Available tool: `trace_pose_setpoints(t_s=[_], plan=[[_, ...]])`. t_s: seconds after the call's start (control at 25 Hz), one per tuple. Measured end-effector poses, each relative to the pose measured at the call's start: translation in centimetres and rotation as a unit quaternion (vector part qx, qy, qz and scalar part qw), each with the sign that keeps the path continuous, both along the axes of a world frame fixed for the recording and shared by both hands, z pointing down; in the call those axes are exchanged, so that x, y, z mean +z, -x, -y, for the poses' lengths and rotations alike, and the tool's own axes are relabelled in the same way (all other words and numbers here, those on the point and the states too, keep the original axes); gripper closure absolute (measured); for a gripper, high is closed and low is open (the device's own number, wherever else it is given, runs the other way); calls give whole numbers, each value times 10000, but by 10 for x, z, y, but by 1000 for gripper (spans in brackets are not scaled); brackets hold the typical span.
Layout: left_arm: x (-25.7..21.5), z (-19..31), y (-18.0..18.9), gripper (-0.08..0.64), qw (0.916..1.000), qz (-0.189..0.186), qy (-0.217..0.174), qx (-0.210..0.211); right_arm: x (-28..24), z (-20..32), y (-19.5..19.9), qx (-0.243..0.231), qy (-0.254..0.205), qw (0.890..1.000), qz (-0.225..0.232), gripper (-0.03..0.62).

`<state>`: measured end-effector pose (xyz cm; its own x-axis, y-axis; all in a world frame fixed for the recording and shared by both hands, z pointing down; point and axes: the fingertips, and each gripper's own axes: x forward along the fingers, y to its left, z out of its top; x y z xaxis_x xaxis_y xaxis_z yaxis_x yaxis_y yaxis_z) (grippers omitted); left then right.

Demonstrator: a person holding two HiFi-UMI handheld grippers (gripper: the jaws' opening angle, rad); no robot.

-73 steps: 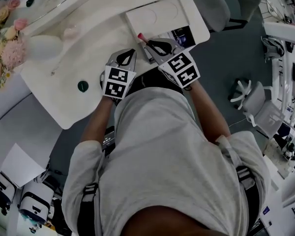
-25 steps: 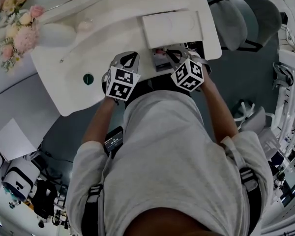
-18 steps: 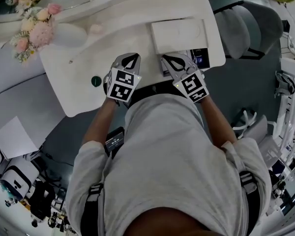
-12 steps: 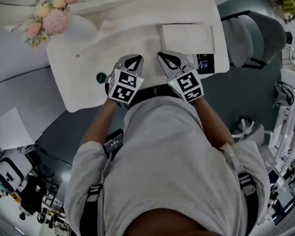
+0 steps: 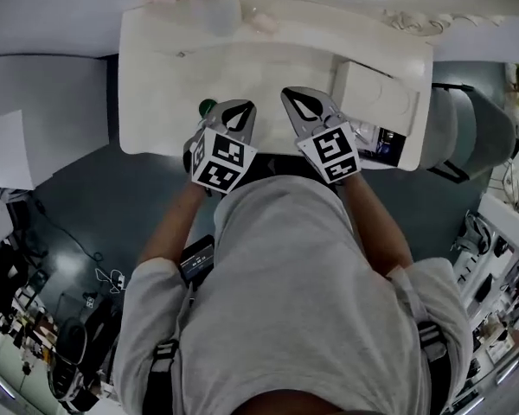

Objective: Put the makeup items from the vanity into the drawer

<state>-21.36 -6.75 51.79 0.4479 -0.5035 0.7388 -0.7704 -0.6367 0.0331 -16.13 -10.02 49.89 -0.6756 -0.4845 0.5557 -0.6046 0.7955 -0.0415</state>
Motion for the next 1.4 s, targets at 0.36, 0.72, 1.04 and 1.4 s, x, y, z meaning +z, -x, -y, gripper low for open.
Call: trace_pose_setpoints(t_s=[0.36, 0.72, 1.04, 1.4], plan=[[28, -21, 81, 557, 9968, 329, 308, -667, 20, -19, 62, -626, 393, 9971, -157, 594], [78, -30, 119, 555, 9882, 1152, 850, -552, 44, -28, 72, -667, 757, 9943, -350, 594], [119, -35, 122, 402, 9809, 1370, 1379, 1, 53, -25, 65, -355, 904, 9945, -404, 594], [145, -25, 109, 407, 9758, 1363, 1642, 481, 62, -28, 29, 50, 927, 9951, -329, 594]])
